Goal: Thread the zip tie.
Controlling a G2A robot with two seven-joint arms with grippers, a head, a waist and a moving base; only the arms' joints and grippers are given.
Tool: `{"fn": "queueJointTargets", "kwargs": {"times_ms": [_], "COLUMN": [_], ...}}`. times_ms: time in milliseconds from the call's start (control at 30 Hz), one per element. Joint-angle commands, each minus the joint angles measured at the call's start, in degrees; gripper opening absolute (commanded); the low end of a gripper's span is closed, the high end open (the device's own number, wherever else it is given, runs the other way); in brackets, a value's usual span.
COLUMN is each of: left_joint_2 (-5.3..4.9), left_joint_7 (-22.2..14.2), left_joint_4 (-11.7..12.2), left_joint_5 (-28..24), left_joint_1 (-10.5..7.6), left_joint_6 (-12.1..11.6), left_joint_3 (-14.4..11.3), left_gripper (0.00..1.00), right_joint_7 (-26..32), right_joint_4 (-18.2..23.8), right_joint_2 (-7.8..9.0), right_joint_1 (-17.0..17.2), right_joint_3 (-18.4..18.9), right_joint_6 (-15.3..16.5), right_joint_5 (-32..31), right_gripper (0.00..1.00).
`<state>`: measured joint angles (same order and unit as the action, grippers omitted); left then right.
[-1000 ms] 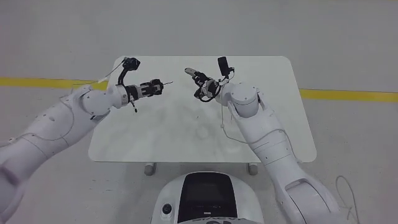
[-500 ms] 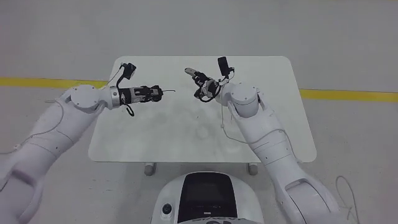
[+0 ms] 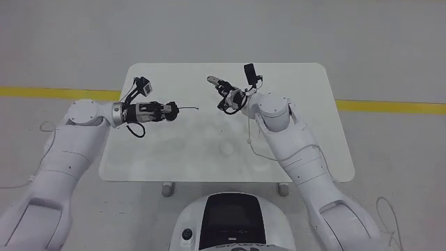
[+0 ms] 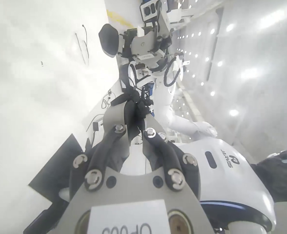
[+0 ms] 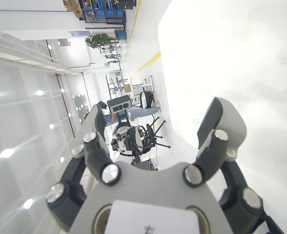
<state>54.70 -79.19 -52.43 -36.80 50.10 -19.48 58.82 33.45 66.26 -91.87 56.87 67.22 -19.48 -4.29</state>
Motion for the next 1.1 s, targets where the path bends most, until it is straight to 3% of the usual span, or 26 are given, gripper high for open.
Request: {"fn": "queueJointTargets", "kwargs": {"times_ms": [0, 67, 167, 233, 300, 400, 567, 700, 767, 1000, 1067], "left_joint_2": [-0.05, -0.05, -0.03, -0.24, -0.18, -0.80, -2.33, -3.54, -4.23, -4.23, -4.21], "left_joint_7": [0.1, 0.1, -0.5, -0.5, -0.5, -0.5, -0.5, -0.5, -0.5, -0.5, 1.0], "left_joint_4": [0.0, 0.0, -1.8, -0.8, -1.0, -1.2, -2.2, -2.0, -2.6, -2.6, -2.9], "left_joint_5": [-0.7, -0.7, -2.9, -5.3, -12.0, -16.7, -21.9, -23.7, -22.6, -22.6, -22.2], "left_joint_1": [-0.01, -0.01, 0.98, 1.43, 2.30, 2.80, 2.94, 1.99, 1.24, 1.24, 1.54], "left_joint_6": [0.0, 0.0, 1.3, 1.9, 4.4, 5.4, 6.0, 4.5, 2.4, 2.4, 2.8], "left_joint_3": [-0.1, -0.1, -0.3, -0.3, -1.2, -3.2, -6.8, -9.5, -10.8, -10.8, -10.8], "left_gripper": [0.00, 0.00, 0.00, 0.00, 0.00, 0.00, 0.00, 0.00, 0.00, 0.00, 0.00], "right_joint_7": [0.0, 0.0, -0.1, 2.1, 6.1, 12.0, 19.3, 23.7, 24.4, 24.4, 24.3], "right_joint_4": [0.0, 0.0, 0.1, 0.1, -0.1, -1.8, -6.8, -10.4, -11.3, -11.3, -10.8], "right_joint_2": [0.00, 0.00, 0.07, 0.49, 0.92, 1.32, 1.39, 1.16, 1.08, 1.08, 1.13], "right_joint_1": [0.0, 0.0, 0.4, 1.1, 1.9, 1.6, -1.0, -3.0, -3.6, -3.6, -2.9], "right_joint_3": [0.0, 0.0, 0.0, 0.0, 0.6, 1.1, 0.2, -0.6, -0.6, -0.6, -0.6], "right_joint_6": [0.0, 0.0, 1.0, 5.8, 11.8, 17.1, 21.8, 26.2, 27.2, 27.2, 27.3], "right_joint_5": [0.0, 0.0, 0.0, -0.7, 1.0, 4.2, 8.3, 12.9, 15.0, 15.0, 15.7], "right_gripper": [1.00, 1.00, 1.00, 1.00, 1.00, 1.00, 1.00, 1.00, 1.00, 1.00, 1.00]}}
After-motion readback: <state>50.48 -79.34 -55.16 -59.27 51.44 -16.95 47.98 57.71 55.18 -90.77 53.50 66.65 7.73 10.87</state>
